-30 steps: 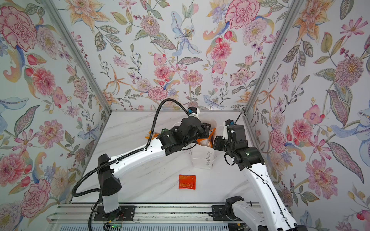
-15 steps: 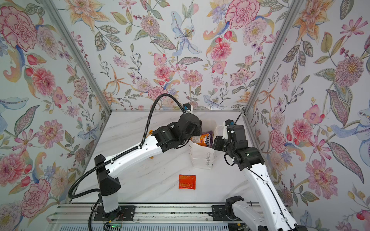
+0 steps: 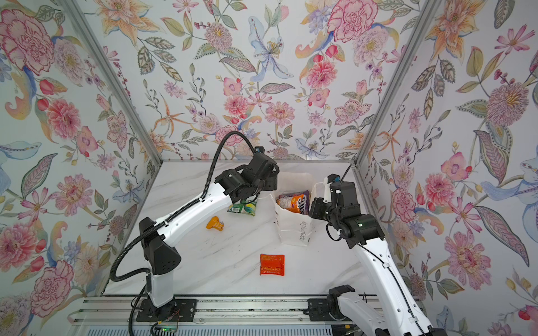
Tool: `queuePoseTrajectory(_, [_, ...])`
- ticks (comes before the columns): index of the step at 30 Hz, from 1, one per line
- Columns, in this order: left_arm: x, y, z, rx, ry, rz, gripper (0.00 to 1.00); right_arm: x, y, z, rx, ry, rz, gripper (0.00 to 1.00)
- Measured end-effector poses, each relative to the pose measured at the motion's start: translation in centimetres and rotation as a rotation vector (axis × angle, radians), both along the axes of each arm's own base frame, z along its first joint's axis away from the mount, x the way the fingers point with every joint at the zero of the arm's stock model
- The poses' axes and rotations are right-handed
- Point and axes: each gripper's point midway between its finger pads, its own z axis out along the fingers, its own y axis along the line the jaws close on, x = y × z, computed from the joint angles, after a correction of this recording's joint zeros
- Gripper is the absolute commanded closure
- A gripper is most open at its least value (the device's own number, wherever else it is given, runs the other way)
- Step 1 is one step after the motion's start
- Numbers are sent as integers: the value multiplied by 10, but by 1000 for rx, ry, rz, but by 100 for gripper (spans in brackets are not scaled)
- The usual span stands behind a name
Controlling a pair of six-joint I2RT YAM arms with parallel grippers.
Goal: Place the snacks into the paper bag
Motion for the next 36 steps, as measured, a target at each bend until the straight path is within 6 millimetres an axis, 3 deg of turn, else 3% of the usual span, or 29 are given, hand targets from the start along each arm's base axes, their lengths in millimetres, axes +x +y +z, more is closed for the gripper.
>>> queuePoseTrajectory(2, [-2, -7, -10, -3, 29, -28, 30, 0, 0, 0, 0, 0, 0, 100])
queuePoseTrajectory(7, [-3, -14, -23, 4, 61, -55, 51, 0, 0, 0, 0, 1, 0, 100])
queuePoseTrajectory(15, [-5, -27, -24, -26, 82, -100, 98, 3, 1, -2, -1, 5, 1, 100])
queuePoseTrajectory(20, [-17, -42, -11, -56, 62, -126, 100, 13, -1, 6, -34, 5, -1, 100])
queuePoseTrajectory(25, [-45, -62, 20, -89, -24, -158, 100, 25, -4, 23, -43, -16, -17, 100])
queuePoseTrajectory(30, [-56, -38, 50, -118, -109, -100, 100, 30, 8, 41, -14, -76, 6, 100])
queuePoseTrajectory(33, [-52, -20, 44, -119, -115, -53, 100, 30, 20, 34, 0, -68, 34, 100])
queuePoseTrajectory(36, [-41, -6, 23, -97, -93, -13, 100, 31, 34, 6, -9, -11, 68, 100])
